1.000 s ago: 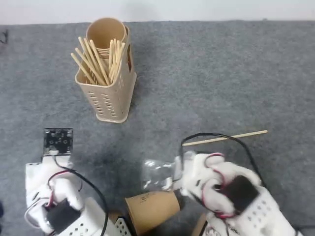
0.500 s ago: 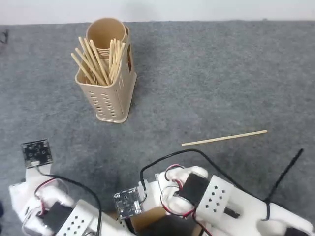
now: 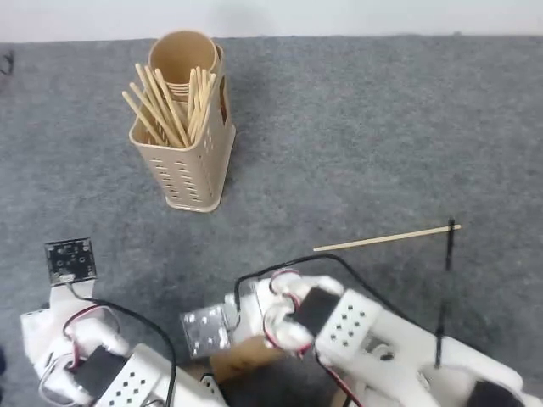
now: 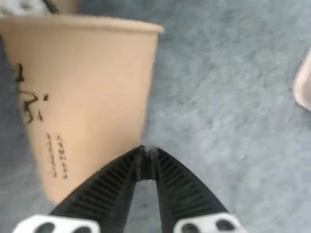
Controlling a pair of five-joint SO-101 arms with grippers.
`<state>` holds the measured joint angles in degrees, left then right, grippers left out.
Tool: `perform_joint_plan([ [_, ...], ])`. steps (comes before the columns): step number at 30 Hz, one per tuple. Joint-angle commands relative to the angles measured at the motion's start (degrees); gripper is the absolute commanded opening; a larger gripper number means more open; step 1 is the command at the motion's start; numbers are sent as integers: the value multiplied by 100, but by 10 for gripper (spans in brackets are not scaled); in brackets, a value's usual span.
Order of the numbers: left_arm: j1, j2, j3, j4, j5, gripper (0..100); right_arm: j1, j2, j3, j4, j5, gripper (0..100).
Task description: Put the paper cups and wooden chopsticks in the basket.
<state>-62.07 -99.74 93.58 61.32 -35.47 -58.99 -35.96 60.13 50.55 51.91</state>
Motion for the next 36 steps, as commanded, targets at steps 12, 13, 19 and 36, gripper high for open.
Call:
perform_joint_plan([
  [12, 0, -70, 154, -97, -35, 14, 2536, -901, -1837, 286, -290, 8],
  [13, 26, -70, 180, -62, -35, 14, 2466, -1279, -1969, 637, -299, 8],
  [19, 79, -70, 251, -62, -35, 14, 1235, -2923, -2426, 2519, -299, 8],
  [36, 378, -70, 277, 70, -35, 14, -136, 277, -1002, 1464, -510, 8],
])
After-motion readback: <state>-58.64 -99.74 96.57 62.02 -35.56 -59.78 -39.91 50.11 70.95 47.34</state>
